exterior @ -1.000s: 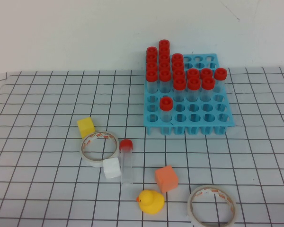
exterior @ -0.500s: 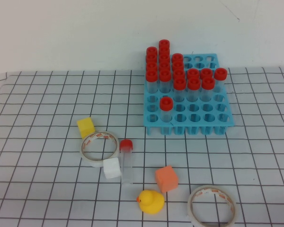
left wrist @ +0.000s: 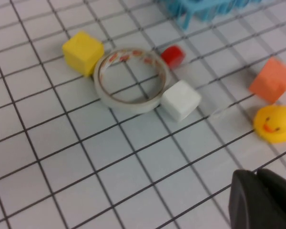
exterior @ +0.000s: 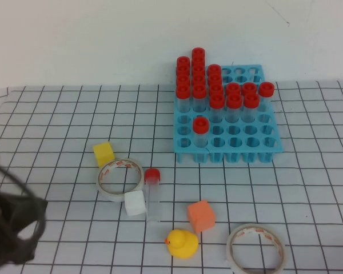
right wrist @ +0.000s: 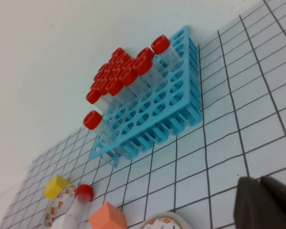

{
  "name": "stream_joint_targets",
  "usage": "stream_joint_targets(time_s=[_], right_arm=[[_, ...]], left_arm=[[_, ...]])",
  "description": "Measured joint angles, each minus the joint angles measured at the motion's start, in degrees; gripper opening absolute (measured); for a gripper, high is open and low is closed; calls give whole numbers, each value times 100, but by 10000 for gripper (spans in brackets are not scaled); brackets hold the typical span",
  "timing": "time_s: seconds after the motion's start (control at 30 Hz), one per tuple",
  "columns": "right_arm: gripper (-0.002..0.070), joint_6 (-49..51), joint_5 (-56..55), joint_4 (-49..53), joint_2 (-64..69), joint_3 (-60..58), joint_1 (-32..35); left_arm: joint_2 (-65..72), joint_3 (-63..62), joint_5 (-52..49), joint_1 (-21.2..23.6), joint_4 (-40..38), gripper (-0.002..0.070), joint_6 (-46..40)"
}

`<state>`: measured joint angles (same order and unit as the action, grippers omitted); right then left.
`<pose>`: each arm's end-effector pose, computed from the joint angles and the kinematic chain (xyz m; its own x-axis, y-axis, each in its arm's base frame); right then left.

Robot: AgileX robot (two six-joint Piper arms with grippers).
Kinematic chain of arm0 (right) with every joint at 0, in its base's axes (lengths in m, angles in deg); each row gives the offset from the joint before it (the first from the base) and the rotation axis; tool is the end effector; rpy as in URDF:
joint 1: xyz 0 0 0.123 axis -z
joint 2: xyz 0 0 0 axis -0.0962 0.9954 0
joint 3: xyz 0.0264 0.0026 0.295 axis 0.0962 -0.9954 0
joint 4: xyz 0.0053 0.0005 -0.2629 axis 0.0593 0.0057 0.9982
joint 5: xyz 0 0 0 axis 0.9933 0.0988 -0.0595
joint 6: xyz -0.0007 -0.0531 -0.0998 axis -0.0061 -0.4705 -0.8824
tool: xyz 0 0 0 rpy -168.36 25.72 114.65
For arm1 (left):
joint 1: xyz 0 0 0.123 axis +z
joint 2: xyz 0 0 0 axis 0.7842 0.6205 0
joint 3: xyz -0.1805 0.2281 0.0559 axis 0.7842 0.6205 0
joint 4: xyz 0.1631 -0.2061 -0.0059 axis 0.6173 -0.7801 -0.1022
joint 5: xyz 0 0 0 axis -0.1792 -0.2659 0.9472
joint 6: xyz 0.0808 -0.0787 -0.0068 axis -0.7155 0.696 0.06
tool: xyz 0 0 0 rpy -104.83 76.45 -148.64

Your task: Place the test tubes

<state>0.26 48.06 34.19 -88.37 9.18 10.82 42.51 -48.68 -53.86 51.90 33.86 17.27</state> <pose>0.0759 0.0254 0.1834 -0.2229 0.6232 -0.7497 -0.0680 0.7572 0.6496 0.1642 -0.0498 0.3197 -0.5381 0.1905 -0.8211 0.4712 0.8757 -0.1056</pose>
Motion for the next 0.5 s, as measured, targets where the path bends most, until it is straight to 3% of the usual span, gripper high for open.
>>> stream_joint_targets(time_s=[0.13, 0.37, 0.4, 0.5], right_arm=[[-1, -101, 0, 0, 0, 0, 0], [-1, -138, 0, 0, 0, 0, 0], [-1, -138, 0, 0, 0, 0, 0], [-1, -138, 0, 0, 0, 0, 0]], left_arm=[[909, -544, 0, -568, 773, -1, 301], [2239, -1522, -416, -2172, 2692, -1, 1608], [2613, -1800, -525, -2610, 3169, -1, 1968], [3112, -2167, -549, -3096, 3586, -1, 2421]])
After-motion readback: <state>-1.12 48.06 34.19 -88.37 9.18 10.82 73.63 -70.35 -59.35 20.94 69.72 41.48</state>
